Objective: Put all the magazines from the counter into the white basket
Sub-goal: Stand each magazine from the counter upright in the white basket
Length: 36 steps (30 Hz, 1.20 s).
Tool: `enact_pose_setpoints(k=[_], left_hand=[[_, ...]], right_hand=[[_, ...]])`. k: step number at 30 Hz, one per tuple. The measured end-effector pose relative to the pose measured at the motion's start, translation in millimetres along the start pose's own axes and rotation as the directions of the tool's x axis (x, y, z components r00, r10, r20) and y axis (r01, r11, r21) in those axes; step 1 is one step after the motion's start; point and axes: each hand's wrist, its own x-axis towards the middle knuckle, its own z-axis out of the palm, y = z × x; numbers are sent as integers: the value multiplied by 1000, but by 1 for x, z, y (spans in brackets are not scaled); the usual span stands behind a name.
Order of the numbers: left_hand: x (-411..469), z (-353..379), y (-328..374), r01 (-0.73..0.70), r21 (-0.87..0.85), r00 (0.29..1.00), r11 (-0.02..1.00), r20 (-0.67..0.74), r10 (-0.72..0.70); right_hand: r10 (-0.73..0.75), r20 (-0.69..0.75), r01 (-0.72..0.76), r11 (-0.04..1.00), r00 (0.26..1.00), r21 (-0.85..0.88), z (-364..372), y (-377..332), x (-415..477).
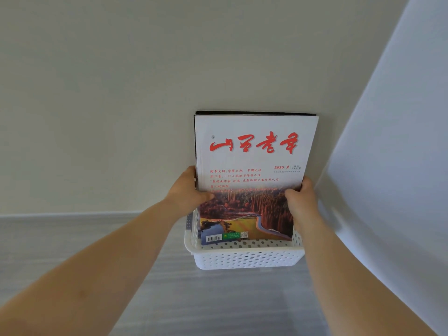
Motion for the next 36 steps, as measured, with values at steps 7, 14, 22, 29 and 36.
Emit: enact_pose_setpoints(k=[7,14,22,29,36], left_hand=[[1,3,-6,-71,158,995,985,-60,81],[2,4,-7,-46,113,999,993,-2,47],[-62,-25,-36,-37,43,993,998,-109,41],[-201,-112,-122,166,125,975,978,-168,-144],[-310,-162,-196,510,124,841,851,-283,-462]], right_hand=[[1,-64,3,997,998,74,6,1,1],[-33,-22,33,999,999,-8,5,4,2],[-194,-167,183,980,967,-79,2,-8,-45],[-421,8,397,850,907,-345,30,-1,-158],[-278,437,483,733,855,-479,87,61,-289]])
